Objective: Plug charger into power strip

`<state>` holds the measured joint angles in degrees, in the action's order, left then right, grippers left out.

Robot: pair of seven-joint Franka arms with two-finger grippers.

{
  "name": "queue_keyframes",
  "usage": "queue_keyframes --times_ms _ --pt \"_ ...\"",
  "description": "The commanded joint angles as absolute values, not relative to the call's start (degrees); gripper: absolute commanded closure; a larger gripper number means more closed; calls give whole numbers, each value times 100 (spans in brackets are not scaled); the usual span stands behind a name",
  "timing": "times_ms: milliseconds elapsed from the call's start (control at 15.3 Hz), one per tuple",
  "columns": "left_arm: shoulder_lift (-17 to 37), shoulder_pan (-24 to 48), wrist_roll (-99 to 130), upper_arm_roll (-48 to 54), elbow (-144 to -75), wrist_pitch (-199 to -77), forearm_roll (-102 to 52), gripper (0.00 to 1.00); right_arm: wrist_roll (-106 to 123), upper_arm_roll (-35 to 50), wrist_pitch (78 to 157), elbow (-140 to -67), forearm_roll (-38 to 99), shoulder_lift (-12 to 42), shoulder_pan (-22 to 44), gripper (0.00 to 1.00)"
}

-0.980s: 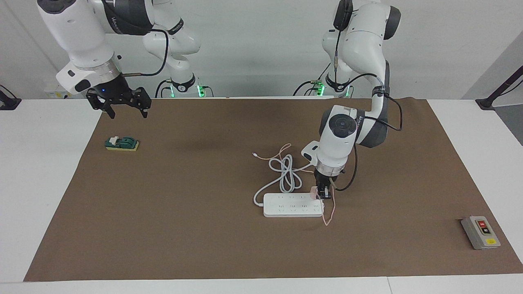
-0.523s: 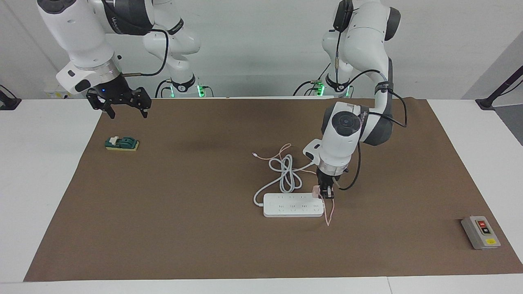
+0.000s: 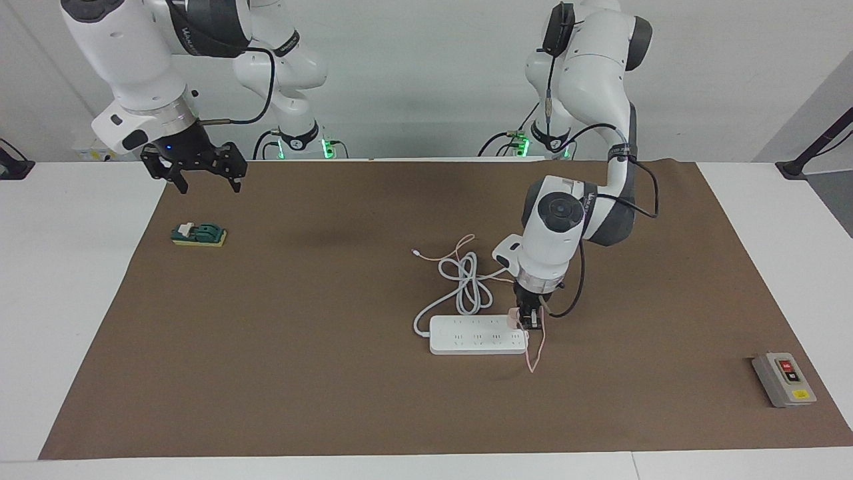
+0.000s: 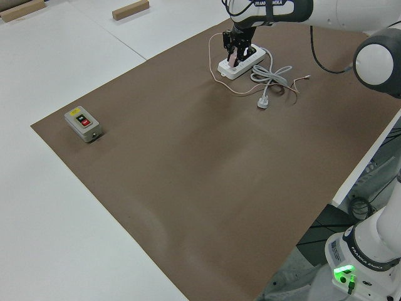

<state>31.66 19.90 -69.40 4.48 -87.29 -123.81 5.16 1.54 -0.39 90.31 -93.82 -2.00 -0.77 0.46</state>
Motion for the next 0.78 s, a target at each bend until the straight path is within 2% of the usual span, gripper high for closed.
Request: queue_keyframes --times_ms 0,719 --pt "3103 1969 -7066 439 -8929 -12595 439 100 62 44 9035 -9457 -229 -176 9 0" --pt "3050 1995 -7137 439 -8930 -12200 483 100 70 44 9035 -9457 -229 -185 9 0"
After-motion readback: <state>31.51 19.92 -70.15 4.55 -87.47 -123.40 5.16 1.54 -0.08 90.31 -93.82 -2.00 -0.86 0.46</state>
